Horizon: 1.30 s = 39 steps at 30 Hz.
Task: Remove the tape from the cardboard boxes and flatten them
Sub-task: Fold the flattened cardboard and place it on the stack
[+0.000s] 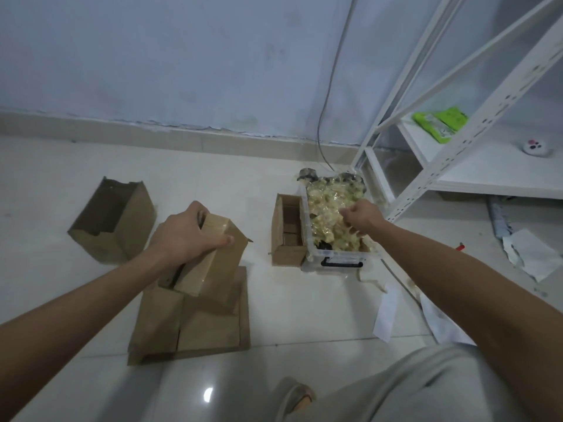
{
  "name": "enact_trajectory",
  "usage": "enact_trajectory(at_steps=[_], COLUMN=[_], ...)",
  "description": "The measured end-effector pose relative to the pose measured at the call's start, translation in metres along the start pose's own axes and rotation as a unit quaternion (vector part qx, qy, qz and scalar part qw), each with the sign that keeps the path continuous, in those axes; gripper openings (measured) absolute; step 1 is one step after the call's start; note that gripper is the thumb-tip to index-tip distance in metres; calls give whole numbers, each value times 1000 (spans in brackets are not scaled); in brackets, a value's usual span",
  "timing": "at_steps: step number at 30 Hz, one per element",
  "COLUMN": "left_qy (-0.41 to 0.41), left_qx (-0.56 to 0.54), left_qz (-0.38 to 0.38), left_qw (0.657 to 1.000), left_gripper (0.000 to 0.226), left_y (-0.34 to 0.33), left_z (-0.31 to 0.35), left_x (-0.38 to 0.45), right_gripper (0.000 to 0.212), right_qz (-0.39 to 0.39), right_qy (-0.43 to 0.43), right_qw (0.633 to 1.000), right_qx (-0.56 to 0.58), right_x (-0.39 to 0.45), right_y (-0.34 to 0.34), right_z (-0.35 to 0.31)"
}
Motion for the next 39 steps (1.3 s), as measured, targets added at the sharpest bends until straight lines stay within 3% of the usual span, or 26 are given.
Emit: enact_trajectory(at_steps=[7,11,13,16,21,24,26,28,30,34,37,39], left_qy=[6,13,8,0,4,10,13,13,11,8,11,12], left_qx=[-8,-13,-12,-6,-15,-10,-9,-4,-3,-11,-12,-10], left_qz=[-1,-7,-5,-4,3,-1,0,0,-1,-9,-14,-15], left_qw=[1000,1000,1000,1000,1000,1000,1000,1000,1000,1000,1000,1000], left_gripper=[78,77,78,73,68,71,73,70,69,76,85,87], left_y=[-11,-19,-21,-24,-26,-25,-25,-27,-29,-31,-30,-29], left_z=[3,6,7,6,4,0,-2,-4,-5,-4,-2,-3], left_x=[5,8,9,10,11,14,14,14,15,14,11,10], right_gripper=[21,28,22,13,45,23,34,32,14,26,13,16], right_qz=[12,-61,-29,17,-3,-59,-72,-58,-35,18,27,22], right_qy=[-5,-43,-46,-42,-16,-19,-22,-33,-34,-31,-21,-17], right_qw=[1000,992,992,995,1000,998,997,998,999,999,999,999], right_qx=[0,106,117,89,17,9,7,16,-1,-28,-28,-34], right_x=[12,19,20,24,25,29,32,28,28,29,28,30], right_y=[-1,-11,-10,-8,-11,-21,-27,-30,-30,-25,-24,-24], right_z=[-1,2,4,9,7,5,4,3,4,7,5,3])
Point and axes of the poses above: each hand's wrist, its own x-axis towards the middle knuckle, its own y-axis out of the back of the hand, z = x × y, the point moved 3 cm from there along x, towards the middle knuckle, and after that the axes turned 2 degrees about -x, right-handed, at the moved point
